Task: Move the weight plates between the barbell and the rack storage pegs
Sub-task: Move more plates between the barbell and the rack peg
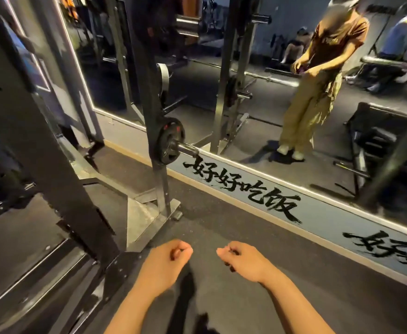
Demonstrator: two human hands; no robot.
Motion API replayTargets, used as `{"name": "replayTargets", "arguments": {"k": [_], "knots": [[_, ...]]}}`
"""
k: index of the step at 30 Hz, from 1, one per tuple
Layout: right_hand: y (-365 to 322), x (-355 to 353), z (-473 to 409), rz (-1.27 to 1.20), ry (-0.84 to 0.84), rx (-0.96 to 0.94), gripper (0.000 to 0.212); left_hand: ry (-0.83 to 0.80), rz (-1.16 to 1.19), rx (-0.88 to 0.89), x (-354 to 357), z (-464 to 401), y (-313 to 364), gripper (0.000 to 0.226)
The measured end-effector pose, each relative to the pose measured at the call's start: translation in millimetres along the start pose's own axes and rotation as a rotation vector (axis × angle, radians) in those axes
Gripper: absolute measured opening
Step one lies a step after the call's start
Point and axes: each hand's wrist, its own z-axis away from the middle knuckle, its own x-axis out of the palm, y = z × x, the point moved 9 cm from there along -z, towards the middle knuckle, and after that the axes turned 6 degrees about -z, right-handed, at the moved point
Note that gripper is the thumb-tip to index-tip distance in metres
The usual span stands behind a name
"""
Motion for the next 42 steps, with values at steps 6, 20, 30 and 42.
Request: {"name": "replayTargets", "arguments": {"k": [6, 20, 30, 42], "knots": [[-37, -41, -110, 0.037, -0.064, -0.03, 0.042, 0.049, 0.129, -0.102, -19, -88, -12, 0.012], [-143, -145, -368, 0.105, -0.109, -0.156, 0.044, 0.272, 0.725, -0.575, -34, -307, -31, 0.051], [-226, -169, -475, 0.327, -0.086, -0.261, 0.051, 0.435, 0.378, -0.536, -104, -423, -33, 0.054], [-261, -127, -568, 0.587, -0.148, -0.336, 0.04, 0.462, 0.086, -0.5, -118, -477, -35, 0.067]]}}
